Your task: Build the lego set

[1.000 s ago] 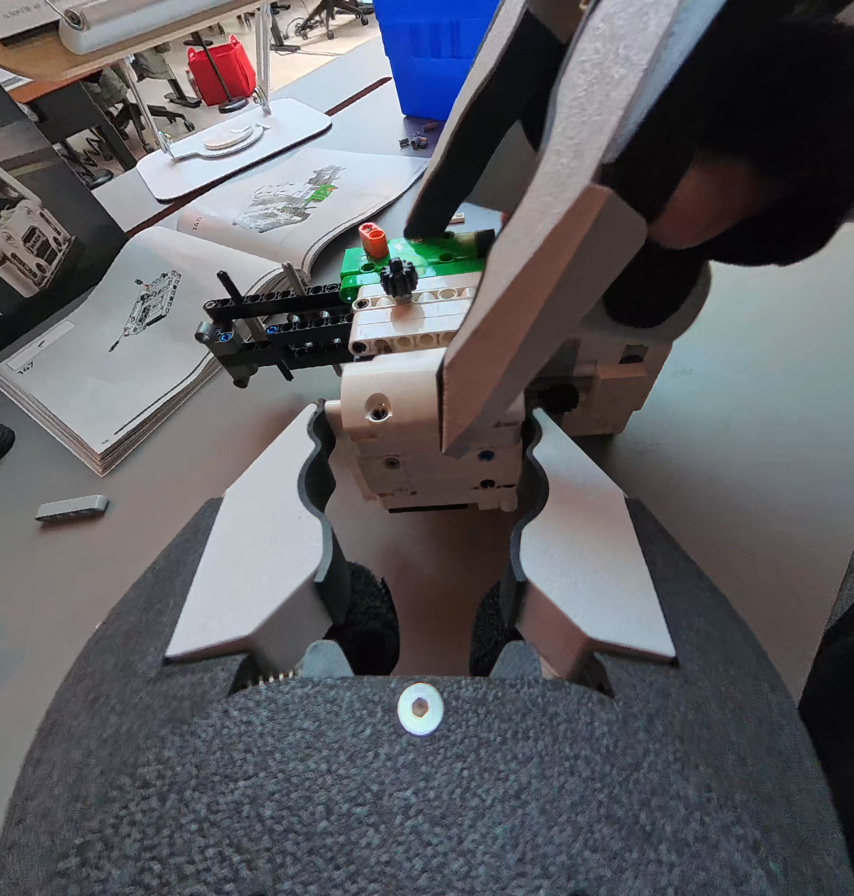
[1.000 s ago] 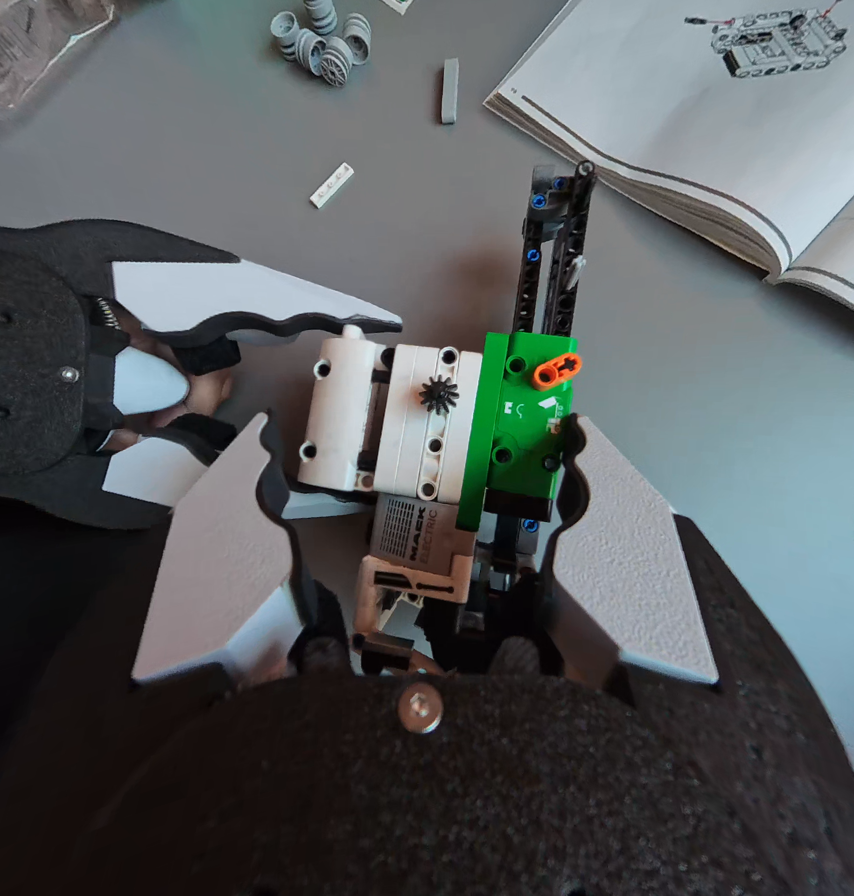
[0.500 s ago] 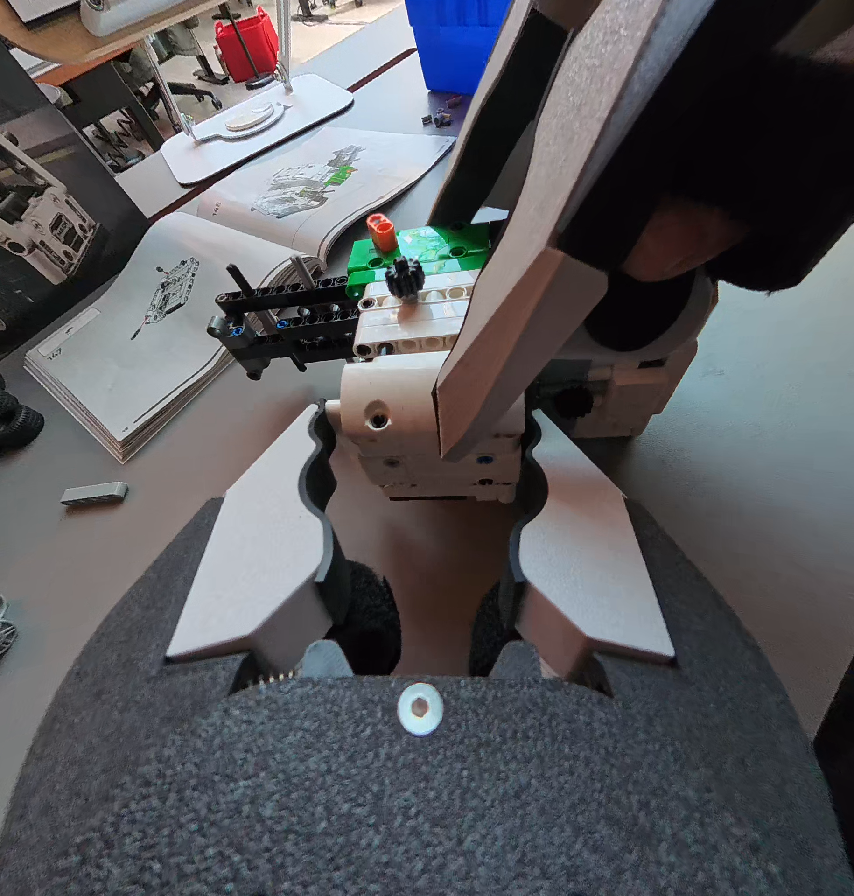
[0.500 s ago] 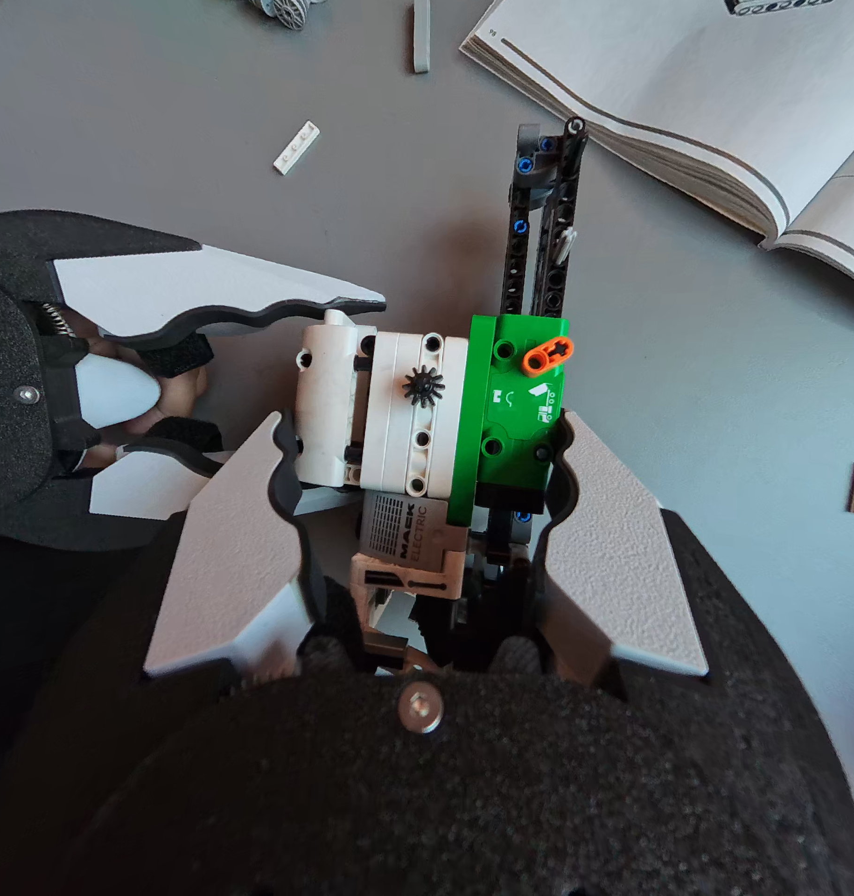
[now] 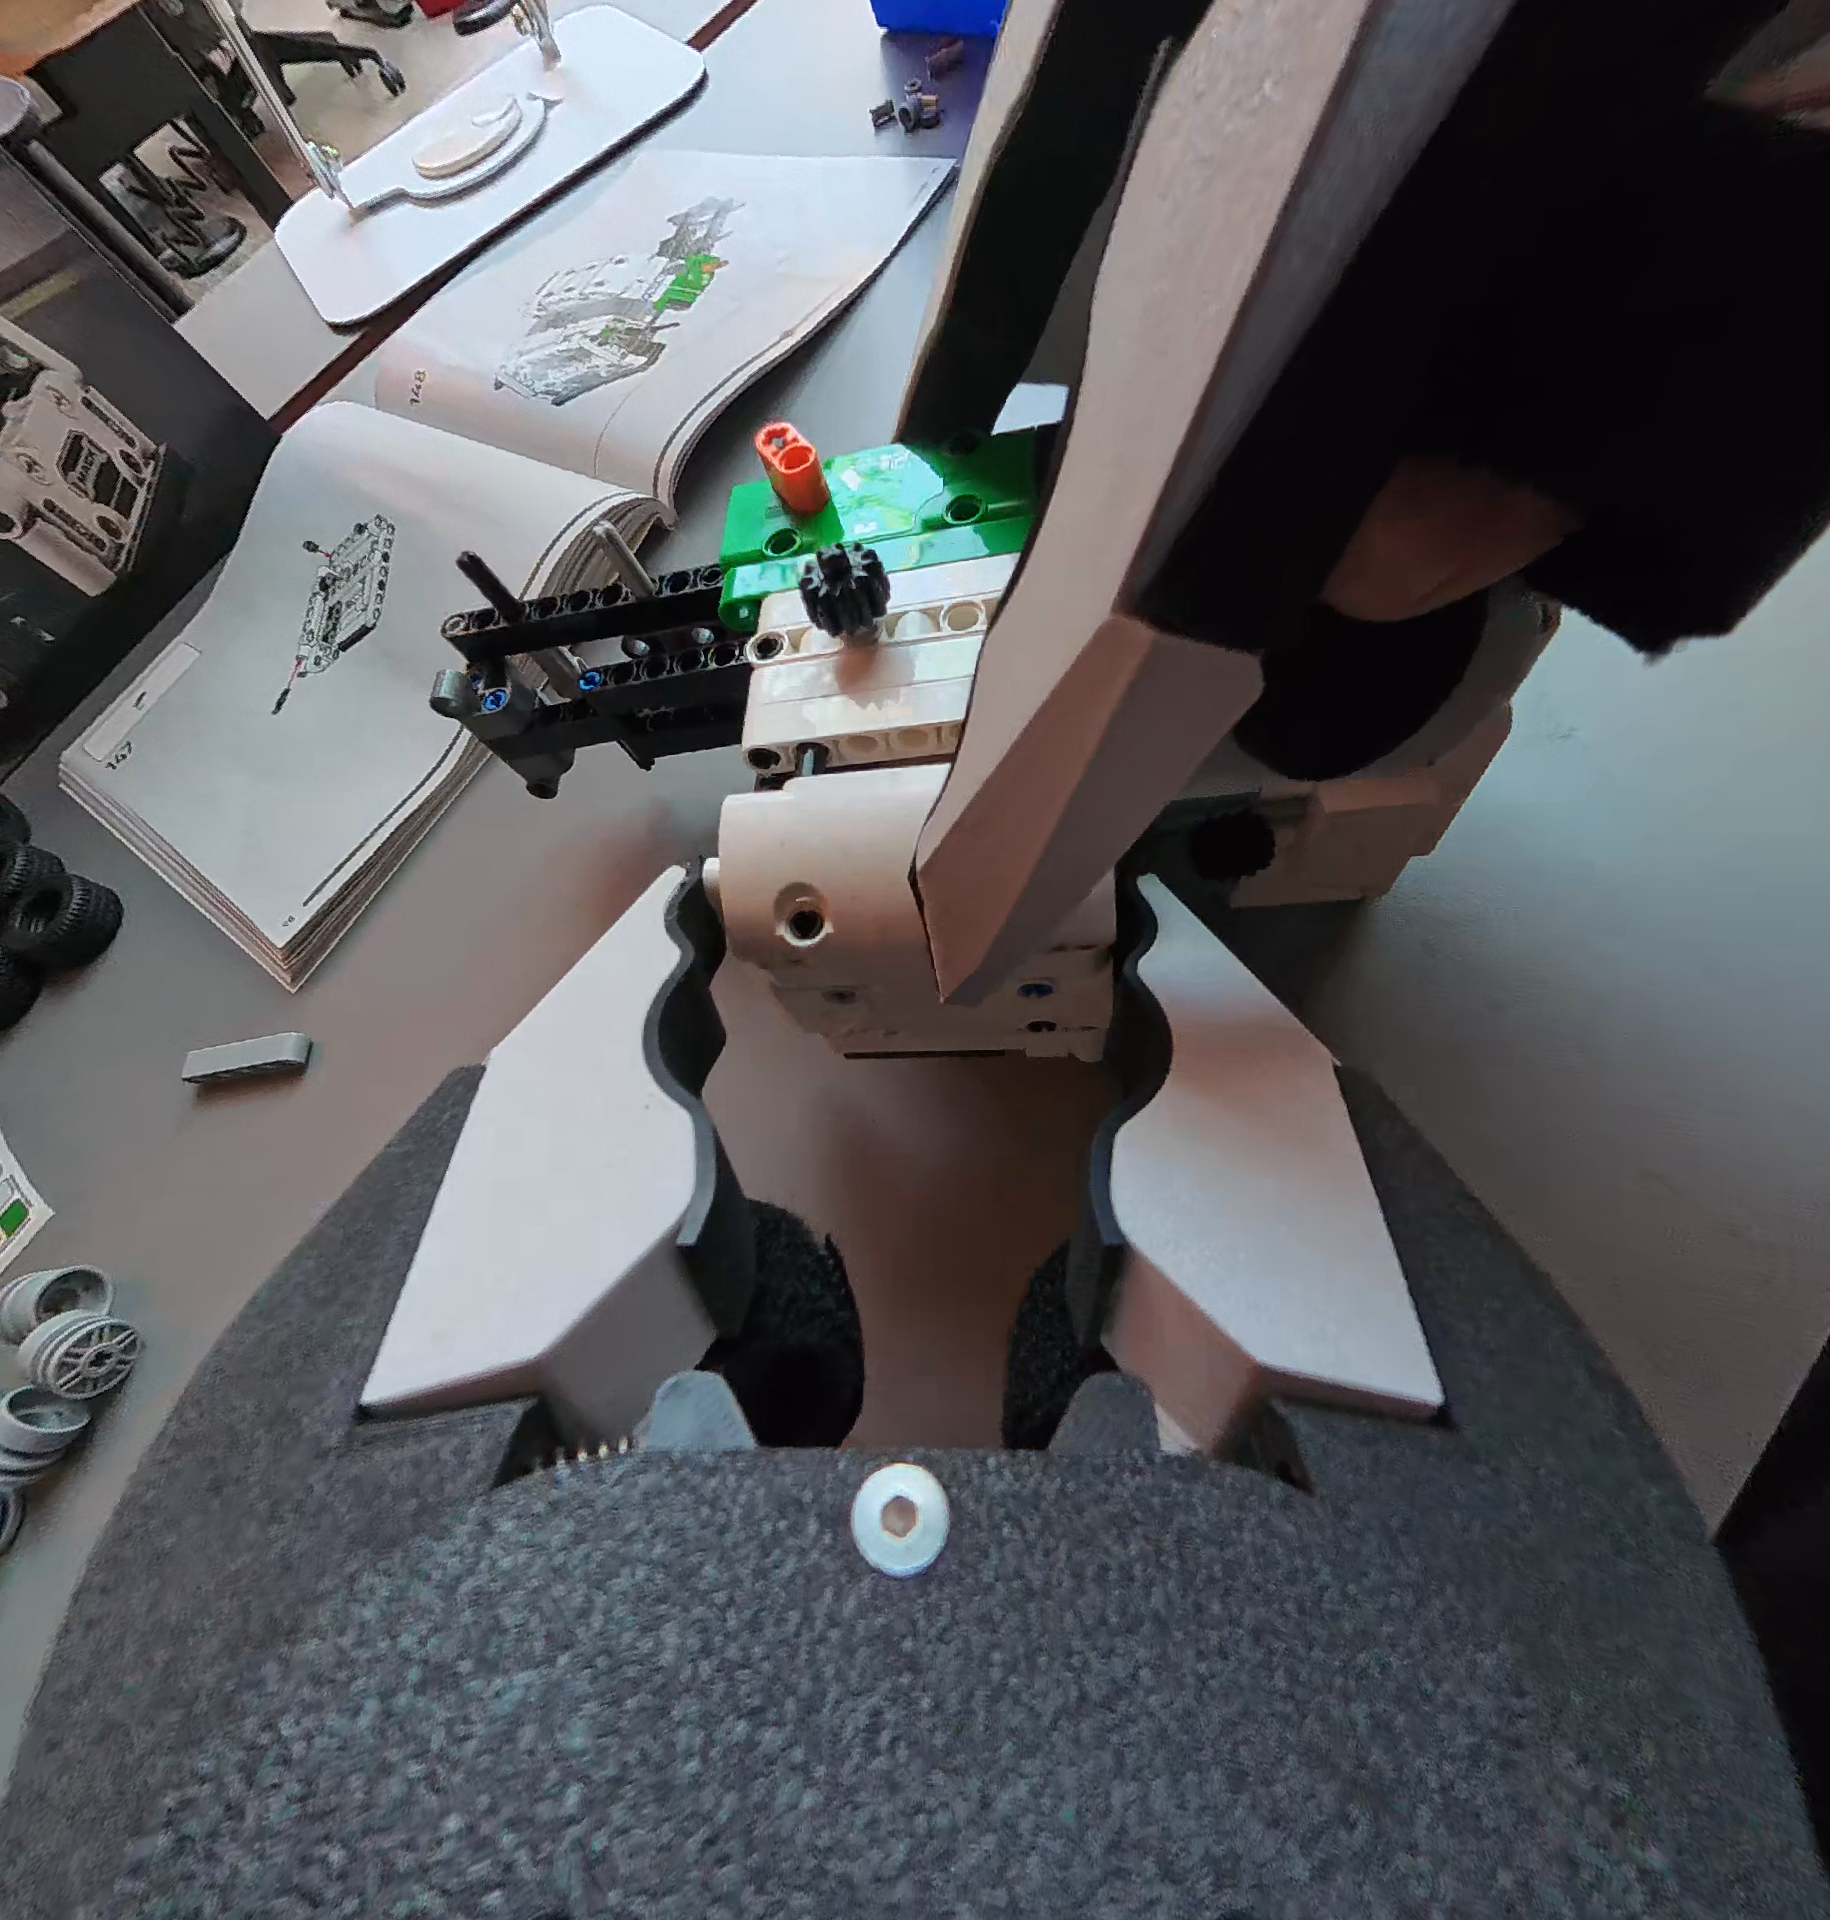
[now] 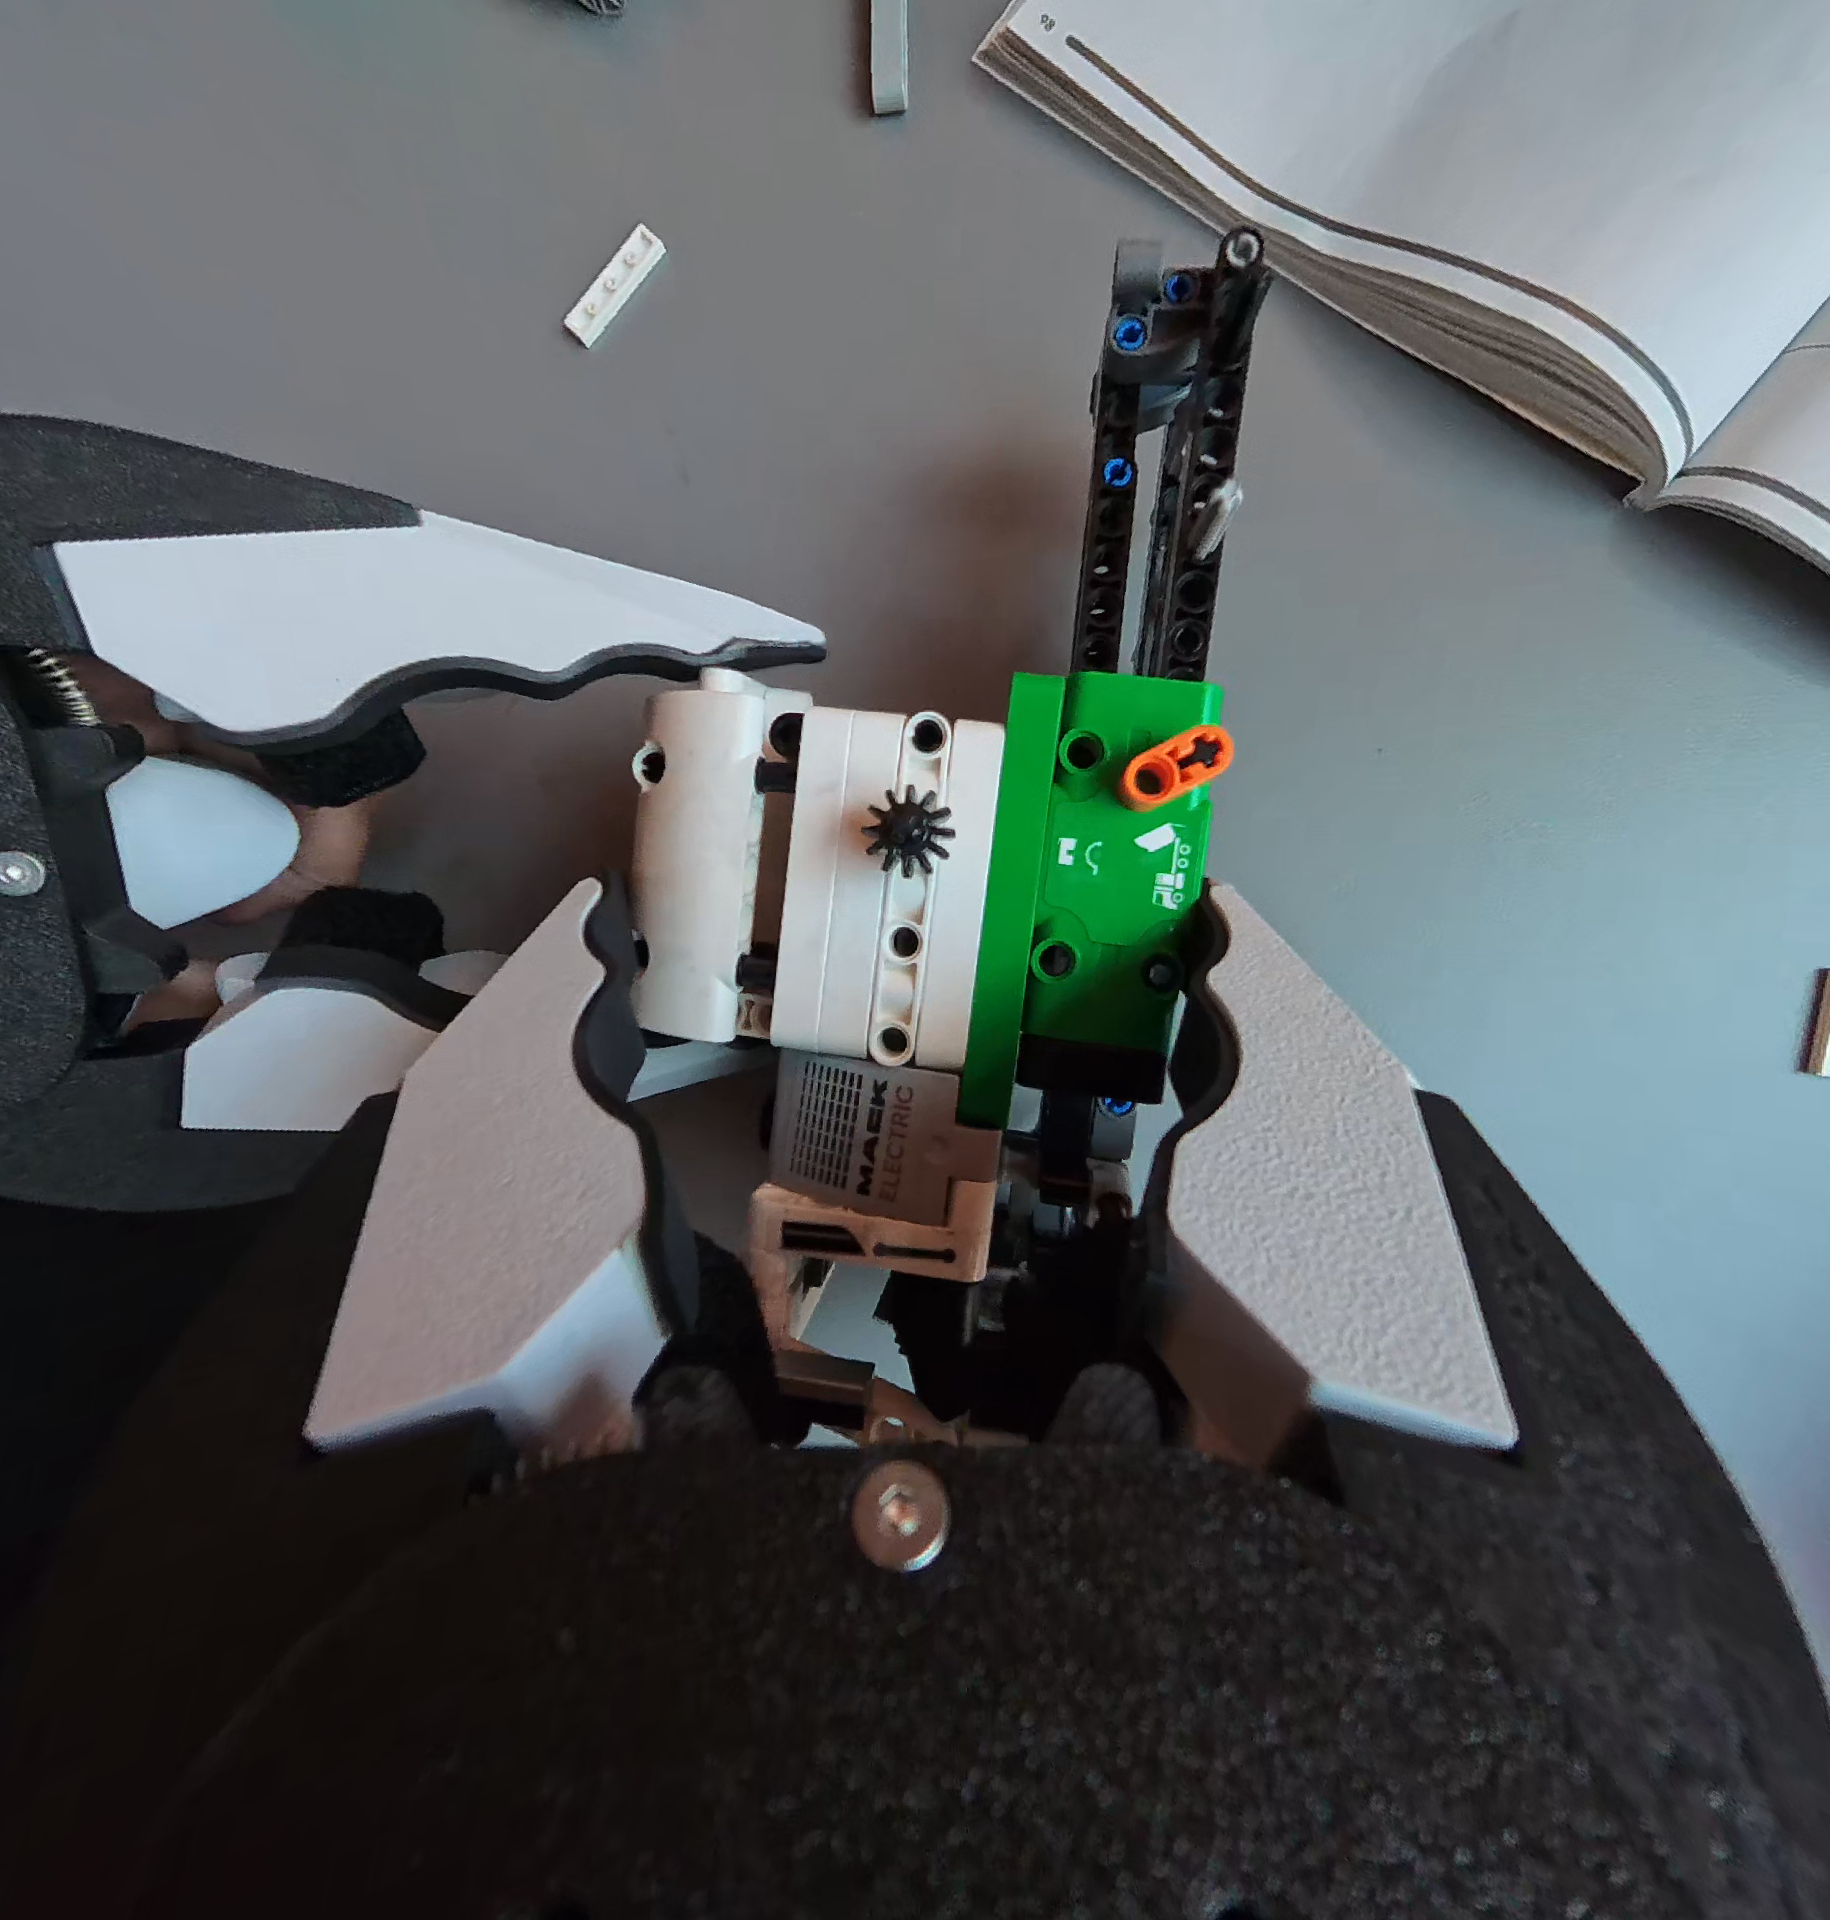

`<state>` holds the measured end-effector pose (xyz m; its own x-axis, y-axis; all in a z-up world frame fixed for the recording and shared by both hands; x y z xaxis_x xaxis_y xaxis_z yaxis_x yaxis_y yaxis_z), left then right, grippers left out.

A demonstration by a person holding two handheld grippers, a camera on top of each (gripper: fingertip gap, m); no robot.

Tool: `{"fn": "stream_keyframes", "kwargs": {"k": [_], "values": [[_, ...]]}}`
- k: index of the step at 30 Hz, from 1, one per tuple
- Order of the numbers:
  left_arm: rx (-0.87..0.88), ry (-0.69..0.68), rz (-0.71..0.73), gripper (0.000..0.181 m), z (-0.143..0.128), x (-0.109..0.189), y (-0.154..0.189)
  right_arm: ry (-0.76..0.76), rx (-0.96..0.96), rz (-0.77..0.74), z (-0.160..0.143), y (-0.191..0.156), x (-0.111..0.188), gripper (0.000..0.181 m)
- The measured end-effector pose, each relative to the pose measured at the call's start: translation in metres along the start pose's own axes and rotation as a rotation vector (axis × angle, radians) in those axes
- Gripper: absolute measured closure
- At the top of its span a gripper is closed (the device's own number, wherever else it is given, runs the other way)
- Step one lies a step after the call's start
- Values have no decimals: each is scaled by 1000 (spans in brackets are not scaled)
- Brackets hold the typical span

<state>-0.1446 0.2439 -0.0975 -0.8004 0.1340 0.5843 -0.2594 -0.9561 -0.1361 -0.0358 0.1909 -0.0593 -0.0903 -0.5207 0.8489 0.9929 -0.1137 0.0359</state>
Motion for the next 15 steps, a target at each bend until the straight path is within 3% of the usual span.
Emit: {"fn": "stream_keyframes", "kwargs": {"k": [7, 15], "values": [[-3, -99, 26, 107, 6, 1, 2, 19, -2, -2, -2, -1, 0, 77], [-30, 17, 15, 106, -2, 2, 3, 48, -21, 16, -4, 0, 1, 78]]}}
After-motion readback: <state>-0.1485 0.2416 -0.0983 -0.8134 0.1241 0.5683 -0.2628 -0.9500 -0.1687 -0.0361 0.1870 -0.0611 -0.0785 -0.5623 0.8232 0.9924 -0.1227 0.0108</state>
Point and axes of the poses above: each gripper's, where its closed fingertips meet, x back along the fingers, z out of its top, y = z × x across the jaws, the point moved 10 cm from there along x, back along the fingers, and after that the axes turned 11 degrees about -z, right-handed, at the moved point
